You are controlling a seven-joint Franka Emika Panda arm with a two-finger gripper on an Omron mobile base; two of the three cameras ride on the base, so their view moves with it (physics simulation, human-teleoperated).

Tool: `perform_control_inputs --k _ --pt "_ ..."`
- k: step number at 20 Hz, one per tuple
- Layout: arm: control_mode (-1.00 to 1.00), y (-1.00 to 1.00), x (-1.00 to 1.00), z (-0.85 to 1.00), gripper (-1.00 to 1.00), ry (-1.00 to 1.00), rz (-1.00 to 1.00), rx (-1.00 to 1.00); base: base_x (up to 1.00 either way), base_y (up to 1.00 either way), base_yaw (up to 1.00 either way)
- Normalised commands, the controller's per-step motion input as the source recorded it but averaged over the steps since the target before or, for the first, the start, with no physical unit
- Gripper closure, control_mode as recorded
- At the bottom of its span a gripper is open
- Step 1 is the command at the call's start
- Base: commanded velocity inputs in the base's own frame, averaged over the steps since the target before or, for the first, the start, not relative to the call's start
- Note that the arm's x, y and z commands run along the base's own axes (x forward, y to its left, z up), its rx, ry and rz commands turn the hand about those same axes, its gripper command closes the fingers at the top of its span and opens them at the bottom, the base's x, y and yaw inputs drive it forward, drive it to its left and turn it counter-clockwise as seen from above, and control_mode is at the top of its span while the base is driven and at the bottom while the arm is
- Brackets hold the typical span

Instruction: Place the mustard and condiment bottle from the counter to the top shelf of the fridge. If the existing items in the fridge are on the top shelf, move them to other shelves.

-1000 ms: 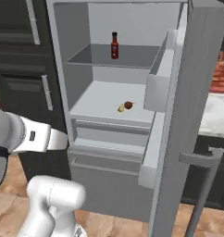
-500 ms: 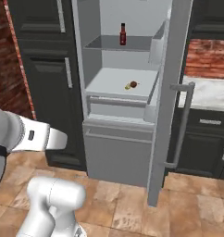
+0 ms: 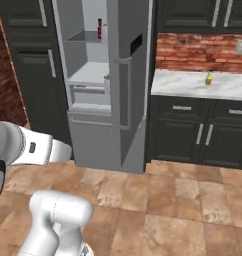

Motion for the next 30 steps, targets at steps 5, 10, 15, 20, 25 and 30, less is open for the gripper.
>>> perform_control_inputs --k 5,10,15,20,25,30 --pt "1.0 0.0 0.0 0.0 -1.0 0.0 0.0 0.0 0.29 -1.0 -0.09" --pt "1.0 0.0 0.0 0.0 -1.0 0.0 0.0 0.0 0.98 -1.0 0.0" --pt "1.0 0.0 0.0 0.0 -1.0 0.0 0.0 0.0 1.0 -0.91 0.0" --pt "1.0 0.0 0.0 0.0 -1.0 0.0 0.0 0.0 1.0 -0.66 0.0" --pt "1.0 0.0 0.0 0.0 -1.0 0.0 0.0 0.0 0.86 -0.04 0.03" --pt "1.0 0.0 0.0 0.0 -1.0 0.0 0.0 0.0 0.86 0.0 0.03"
